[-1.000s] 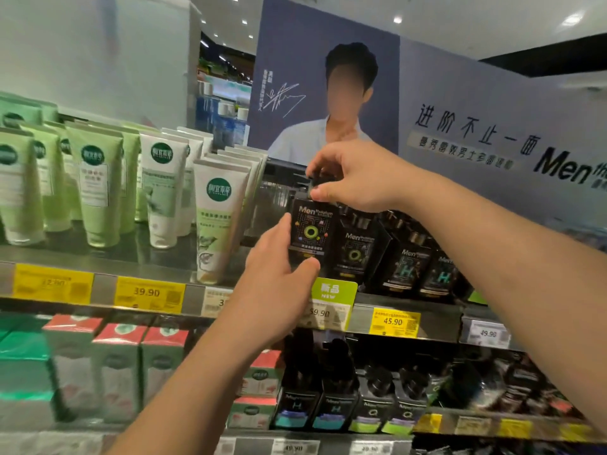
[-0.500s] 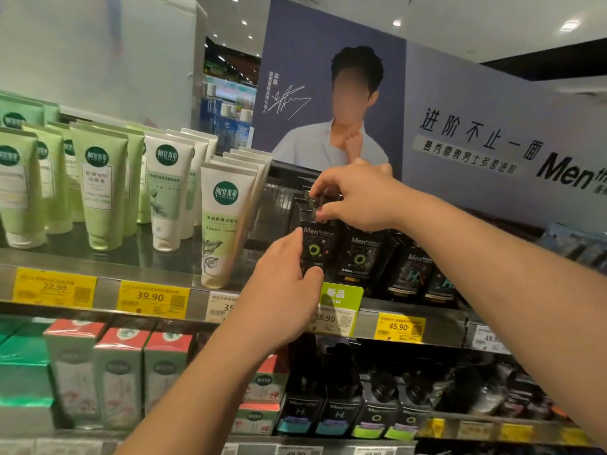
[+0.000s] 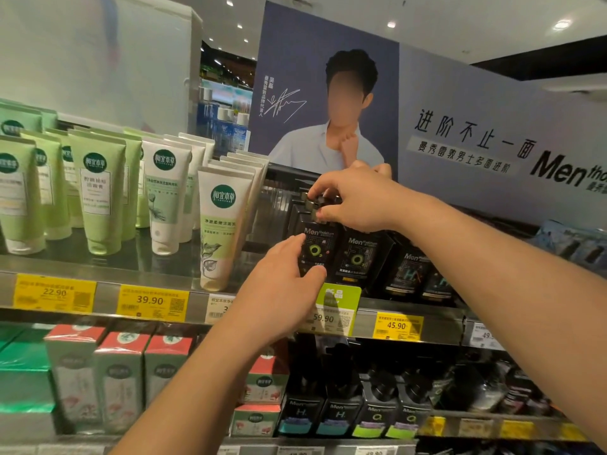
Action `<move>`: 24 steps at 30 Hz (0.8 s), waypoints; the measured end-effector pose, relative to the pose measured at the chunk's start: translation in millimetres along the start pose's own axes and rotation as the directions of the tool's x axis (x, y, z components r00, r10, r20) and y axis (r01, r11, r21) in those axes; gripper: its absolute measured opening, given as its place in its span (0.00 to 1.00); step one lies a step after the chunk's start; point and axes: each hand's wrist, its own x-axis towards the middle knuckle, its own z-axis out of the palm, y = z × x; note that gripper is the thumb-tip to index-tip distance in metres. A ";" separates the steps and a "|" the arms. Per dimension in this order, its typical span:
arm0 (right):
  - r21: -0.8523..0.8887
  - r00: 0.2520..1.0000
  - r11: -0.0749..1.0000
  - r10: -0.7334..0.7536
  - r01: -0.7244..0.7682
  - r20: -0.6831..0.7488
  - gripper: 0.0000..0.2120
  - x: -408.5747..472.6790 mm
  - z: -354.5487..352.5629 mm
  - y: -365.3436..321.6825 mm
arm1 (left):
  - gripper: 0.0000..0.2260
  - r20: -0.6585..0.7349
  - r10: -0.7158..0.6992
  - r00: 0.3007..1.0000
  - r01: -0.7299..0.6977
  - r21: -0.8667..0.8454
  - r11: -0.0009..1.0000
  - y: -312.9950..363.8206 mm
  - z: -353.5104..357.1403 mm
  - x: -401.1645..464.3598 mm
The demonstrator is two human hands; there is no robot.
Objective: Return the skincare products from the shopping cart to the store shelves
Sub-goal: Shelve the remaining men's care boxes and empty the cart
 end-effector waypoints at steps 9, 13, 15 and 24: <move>0.236 0.917 0.972 0.099 -0.006 -0.387 0.17 -39.1 -0.4 5.2 | 0.25 -0.168 0.106 0.980 -0.113 -0.034 0.993 -1.1 -4.9 -10.1; 0.326 0.802 0.945 0.213 -0.024 -0.558 0.17 -77.1 9.5 7.3 | 0.31 -0.226 0.160 0.961 -0.183 -0.084 0.979 2.0 -4.4 -17.8; 0.345 0.750 0.938 0.254 -0.036 -0.611 0.18 -99.0 15.6 9.2 | 0.31 -0.254 0.198 0.947 -0.238 -0.139 0.961 5.1 1.8 -21.5; 0.403 0.588 0.880 0.469 -0.250 -0.659 0.21 -215.2 49.4 39.3 | 0.29 -0.152 0.392 0.907 -0.419 -0.388 0.821 32.9 58.5 -35.1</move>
